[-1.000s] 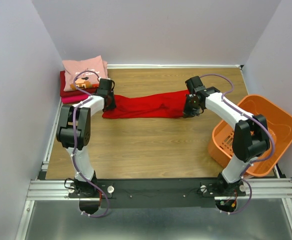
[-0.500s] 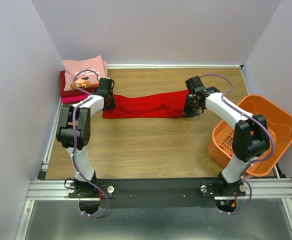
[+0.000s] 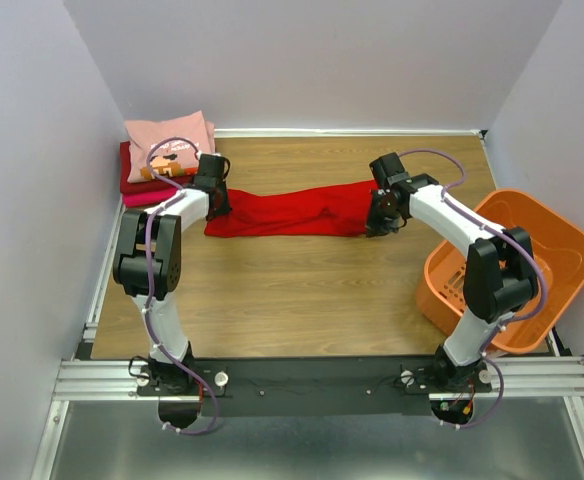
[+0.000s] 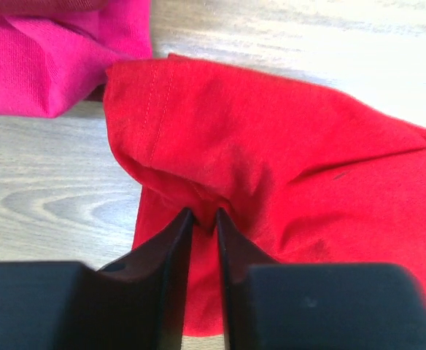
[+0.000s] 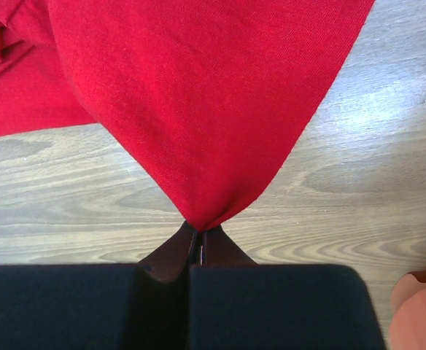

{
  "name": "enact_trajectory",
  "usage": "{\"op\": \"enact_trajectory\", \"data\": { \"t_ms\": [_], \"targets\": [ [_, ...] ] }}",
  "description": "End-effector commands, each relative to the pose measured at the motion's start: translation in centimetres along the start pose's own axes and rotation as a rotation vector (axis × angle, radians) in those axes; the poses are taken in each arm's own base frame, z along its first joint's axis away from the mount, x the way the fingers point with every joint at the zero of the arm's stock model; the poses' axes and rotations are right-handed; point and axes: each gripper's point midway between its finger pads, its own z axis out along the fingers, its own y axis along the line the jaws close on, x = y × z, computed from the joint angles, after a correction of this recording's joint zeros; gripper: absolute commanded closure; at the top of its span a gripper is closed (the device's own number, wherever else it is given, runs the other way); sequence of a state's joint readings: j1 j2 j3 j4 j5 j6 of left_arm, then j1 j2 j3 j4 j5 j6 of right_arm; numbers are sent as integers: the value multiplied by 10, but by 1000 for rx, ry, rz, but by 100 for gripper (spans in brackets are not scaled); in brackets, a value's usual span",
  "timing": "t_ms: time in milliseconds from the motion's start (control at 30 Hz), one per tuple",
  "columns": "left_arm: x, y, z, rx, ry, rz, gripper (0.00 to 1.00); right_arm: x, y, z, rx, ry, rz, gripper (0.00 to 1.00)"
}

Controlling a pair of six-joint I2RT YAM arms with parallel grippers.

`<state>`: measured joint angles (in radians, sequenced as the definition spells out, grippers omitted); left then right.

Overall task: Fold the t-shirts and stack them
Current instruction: Flatten the tshirt out

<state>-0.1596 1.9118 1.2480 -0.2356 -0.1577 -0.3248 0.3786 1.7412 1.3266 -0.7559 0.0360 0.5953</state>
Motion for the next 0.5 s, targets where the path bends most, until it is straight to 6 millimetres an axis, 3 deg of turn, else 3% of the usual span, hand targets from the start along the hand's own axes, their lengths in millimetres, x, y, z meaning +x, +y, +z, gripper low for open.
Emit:
{"op": "enact_trajectory", "data": {
  "t_ms": [0, 167, 333, 467],
  "targets": [
    [-14, -3, -9, -7, -35, 6, 81, 5, 2, 1, 5, 30, -2, 99],
    [-11, 0, -11, -18, -31, 17, 97, 5, 2, 1, 5, 30, -2, 100],
    [-11, 3, -17, -29, -30, 27, 100, 1, 3, -1, 4, 21, -5, 100],
    [-20, 8, -40, -30, -63, 14, 100, -2, 2, -4, 10, 11, -5, 99]
  ]
}}
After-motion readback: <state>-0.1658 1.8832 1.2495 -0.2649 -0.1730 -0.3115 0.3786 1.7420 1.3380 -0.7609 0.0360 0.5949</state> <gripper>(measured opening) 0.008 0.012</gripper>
